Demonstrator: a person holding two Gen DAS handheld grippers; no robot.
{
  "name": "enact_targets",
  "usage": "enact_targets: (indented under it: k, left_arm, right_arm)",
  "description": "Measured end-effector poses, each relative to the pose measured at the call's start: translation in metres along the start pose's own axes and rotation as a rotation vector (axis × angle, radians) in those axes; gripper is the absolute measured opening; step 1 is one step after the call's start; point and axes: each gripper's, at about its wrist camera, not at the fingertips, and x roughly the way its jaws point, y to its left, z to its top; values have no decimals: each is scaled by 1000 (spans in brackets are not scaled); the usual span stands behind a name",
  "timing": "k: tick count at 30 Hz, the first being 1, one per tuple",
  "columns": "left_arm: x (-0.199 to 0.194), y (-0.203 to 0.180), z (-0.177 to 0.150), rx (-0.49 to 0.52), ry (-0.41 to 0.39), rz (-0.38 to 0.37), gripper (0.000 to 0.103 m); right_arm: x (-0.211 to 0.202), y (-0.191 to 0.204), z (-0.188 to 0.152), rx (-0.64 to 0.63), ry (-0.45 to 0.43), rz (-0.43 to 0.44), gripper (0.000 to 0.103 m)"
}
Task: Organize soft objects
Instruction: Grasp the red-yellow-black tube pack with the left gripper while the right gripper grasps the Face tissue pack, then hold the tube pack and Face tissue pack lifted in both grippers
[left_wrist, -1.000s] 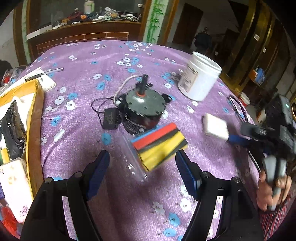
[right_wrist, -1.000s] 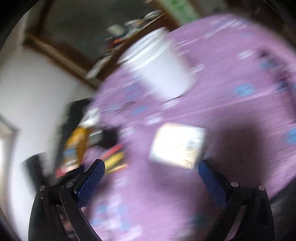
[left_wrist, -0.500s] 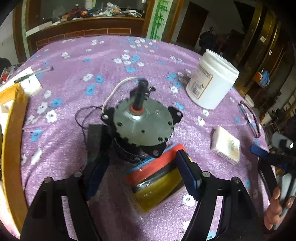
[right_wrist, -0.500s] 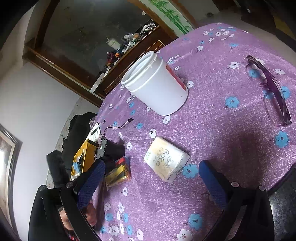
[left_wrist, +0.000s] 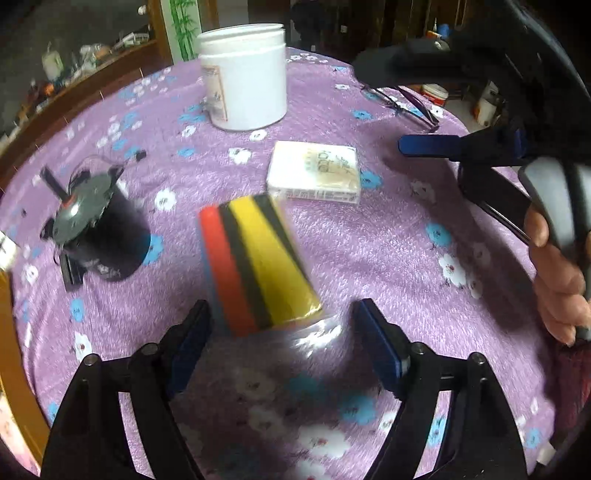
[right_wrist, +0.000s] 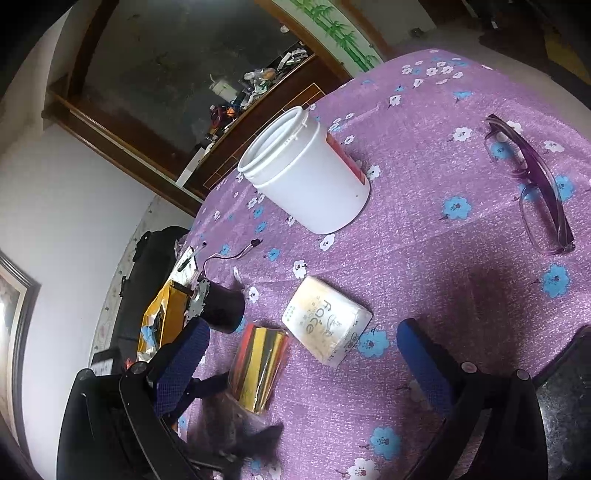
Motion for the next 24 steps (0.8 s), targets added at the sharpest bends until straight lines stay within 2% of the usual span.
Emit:
enact_targets:
  k: [5, 7, 10, 17, 24]
  left_arm:
    - [3, 4, 5, -68, -29, 22, 79]
    - [0, 7, 4, -86, -66, 31, 53]
    - [-2, 9, 0, -105, -76, 37, 45]
    - [-19, 22, -20, -151, -97, 66, 44]
    - [-45, 48, -43, -243, -200, 107, 44]
  right_arm:
    - [-5, 1, 1, -12, -21, -18, 103]
    - [-6, 0, 1, -8, -27, -21, 103]
    - [-6, -2, 2, -7, -27, -27, 103]
    - [-6, -1, 1, -23, -31, -45, 103]
    - [0, 2, -1, -49, -16, -56, 103]
